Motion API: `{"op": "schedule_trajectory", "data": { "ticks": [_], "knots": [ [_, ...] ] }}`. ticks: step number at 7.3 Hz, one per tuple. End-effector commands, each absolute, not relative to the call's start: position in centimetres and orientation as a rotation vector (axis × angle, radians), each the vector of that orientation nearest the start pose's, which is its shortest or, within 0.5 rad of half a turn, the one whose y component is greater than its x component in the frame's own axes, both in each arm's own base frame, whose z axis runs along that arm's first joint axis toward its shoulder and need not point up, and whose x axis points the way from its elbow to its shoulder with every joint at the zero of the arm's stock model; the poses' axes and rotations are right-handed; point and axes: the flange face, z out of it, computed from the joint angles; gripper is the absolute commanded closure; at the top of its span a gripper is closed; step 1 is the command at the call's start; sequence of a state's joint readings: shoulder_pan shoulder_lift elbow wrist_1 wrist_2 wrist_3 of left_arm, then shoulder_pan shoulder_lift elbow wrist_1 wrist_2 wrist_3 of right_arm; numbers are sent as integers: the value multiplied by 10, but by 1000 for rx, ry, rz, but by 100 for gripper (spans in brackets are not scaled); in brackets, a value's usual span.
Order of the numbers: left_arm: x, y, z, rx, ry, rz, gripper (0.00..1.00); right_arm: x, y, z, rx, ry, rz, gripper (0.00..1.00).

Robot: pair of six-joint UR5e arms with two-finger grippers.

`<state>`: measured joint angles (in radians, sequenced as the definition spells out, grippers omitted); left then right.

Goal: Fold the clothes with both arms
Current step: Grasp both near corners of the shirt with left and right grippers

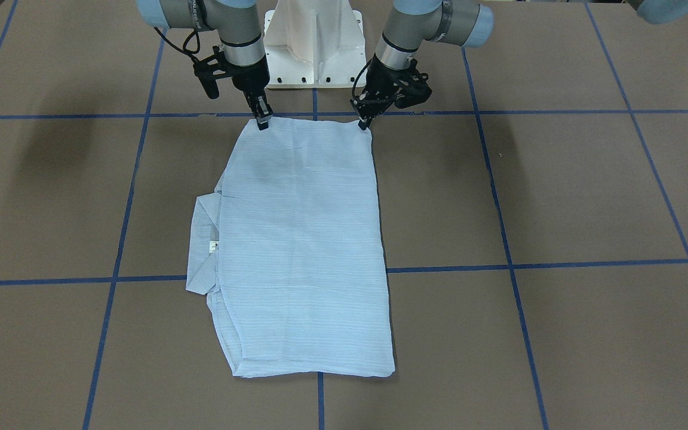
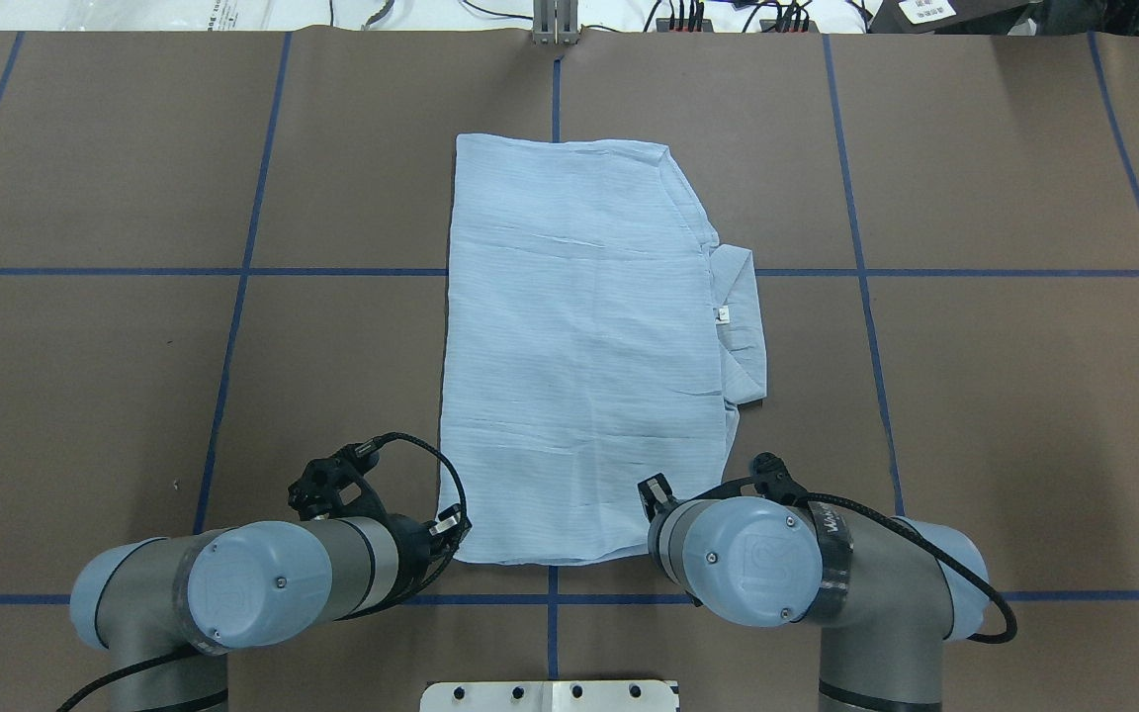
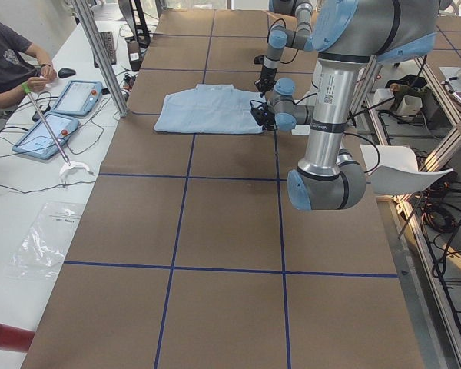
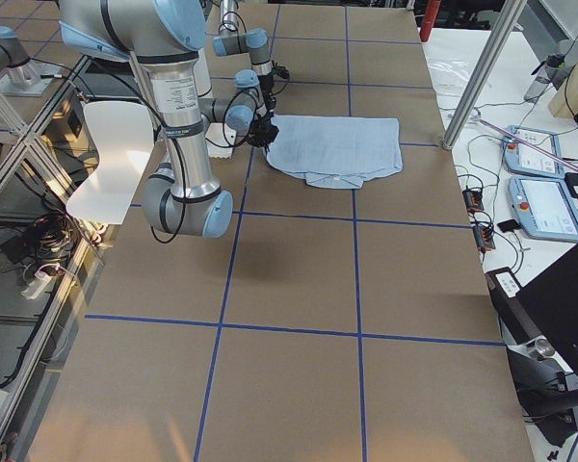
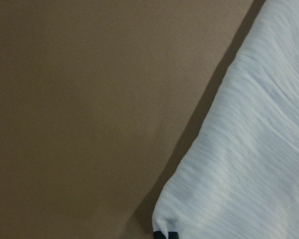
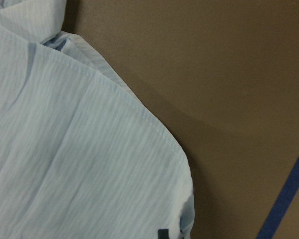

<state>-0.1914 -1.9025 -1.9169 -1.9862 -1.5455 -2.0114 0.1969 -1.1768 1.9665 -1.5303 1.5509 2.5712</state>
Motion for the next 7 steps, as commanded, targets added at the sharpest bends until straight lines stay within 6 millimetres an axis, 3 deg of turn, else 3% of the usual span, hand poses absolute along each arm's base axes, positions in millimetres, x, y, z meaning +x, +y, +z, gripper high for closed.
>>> {"op": "schedule_trajectory", "data": {
  "ticks": [1,2,3,4,5,6,7],
  "knots": [
    [506,-236,236,-136,1202,-578,100,-528,-240,256,-346,-848,1131,100],
    [490,-232,222,-144,1233,-576,100,-508,-217,247,-364,-843,1106,100],
    [464,-227,198,-159,1244,-579,100,-475,-205,224,-374,-842,1098,100],
    [428,-219,169,-166,1274,-576,100,-452,-201,206,-378,-842,1102,100],
    [413,-218,153,-168,1299,-572,100,-434,-212,194,-380,-875,1124,100],
    [403,-240,153,-125,1305,-607,100,-435,-226,192,-369,-878,1136,100],
    [399,-275,146,-73,1313,-633,100,-437,-264,187,-330,-893,1182,100]
  ]
}}
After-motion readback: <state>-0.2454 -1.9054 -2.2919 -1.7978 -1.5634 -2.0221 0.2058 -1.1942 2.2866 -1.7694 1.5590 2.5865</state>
